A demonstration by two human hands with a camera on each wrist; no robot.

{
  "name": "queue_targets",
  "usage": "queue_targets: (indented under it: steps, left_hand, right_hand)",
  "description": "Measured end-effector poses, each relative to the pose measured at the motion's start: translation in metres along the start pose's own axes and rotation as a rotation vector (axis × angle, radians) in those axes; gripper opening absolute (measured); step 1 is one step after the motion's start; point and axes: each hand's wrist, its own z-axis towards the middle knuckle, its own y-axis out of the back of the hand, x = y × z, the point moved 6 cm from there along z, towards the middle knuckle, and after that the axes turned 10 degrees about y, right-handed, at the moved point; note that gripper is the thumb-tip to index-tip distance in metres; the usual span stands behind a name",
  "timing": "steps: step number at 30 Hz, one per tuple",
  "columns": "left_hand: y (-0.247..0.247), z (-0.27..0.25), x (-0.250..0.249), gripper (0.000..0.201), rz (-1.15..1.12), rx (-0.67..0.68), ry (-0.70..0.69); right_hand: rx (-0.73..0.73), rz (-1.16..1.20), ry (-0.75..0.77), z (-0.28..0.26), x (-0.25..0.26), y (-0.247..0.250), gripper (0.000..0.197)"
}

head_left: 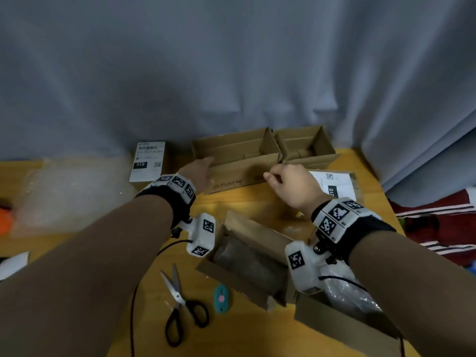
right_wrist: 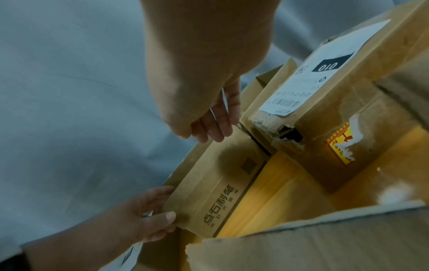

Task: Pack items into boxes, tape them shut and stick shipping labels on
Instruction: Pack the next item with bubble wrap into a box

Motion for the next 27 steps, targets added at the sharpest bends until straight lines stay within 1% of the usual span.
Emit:
queue_targets:
  steps: [3,5,9,12,14,21,24,27]
  left_hand:
    - [0.0,0.0,-0.003,0.041,0.096,-0.016,0.027]
    - [-0.002,-0.006,-0.004,0.036,0.108,-0.014,-0.011]
    - [-0.016,-0.031,0.008,0.033,0.113,0.045,-0.099]
    - [-0.021,-0.051,0.036,0.031,0.1,0.028,-0.097]
    - [-0.022,-0.062,0.059,0.031,0.094,0.015,-0.076]
    - [-0.026,-0.087,0.13,0.029,0.085,0.032,-0.08]
    - [-0.026,-0.093,0.157,0.029,0.088,0.04,-0.114]
    - [-0.026,-0.098,0.181,0.028,0.091,0.032,-0.165]
  right_hand:
    - [0.003,0.015,0.029,0.005,-0.005,-0.007,0.032]
    - [0.018,0.034,0.045,0.008,-0.005,-0.013,0.032]
    - [0.041,0.096,0.088,0.014,0.013,-0.026,0.026]
    - [0.061,0.115,0.143,0.02,0.036,-0.043,0.02]
    - [0.104,0.085,0.169,0.024,0.052,-0.057,0.023]
    - [0.258,0.066,0.167,0.032,0.114,-0.102,0.033]
    - [0.279,0.067,0.133,0.033,0.14,-0.116,0.039]
    - [0.35,0.065,0.097,0.031,0.165,-0.135,0.046]
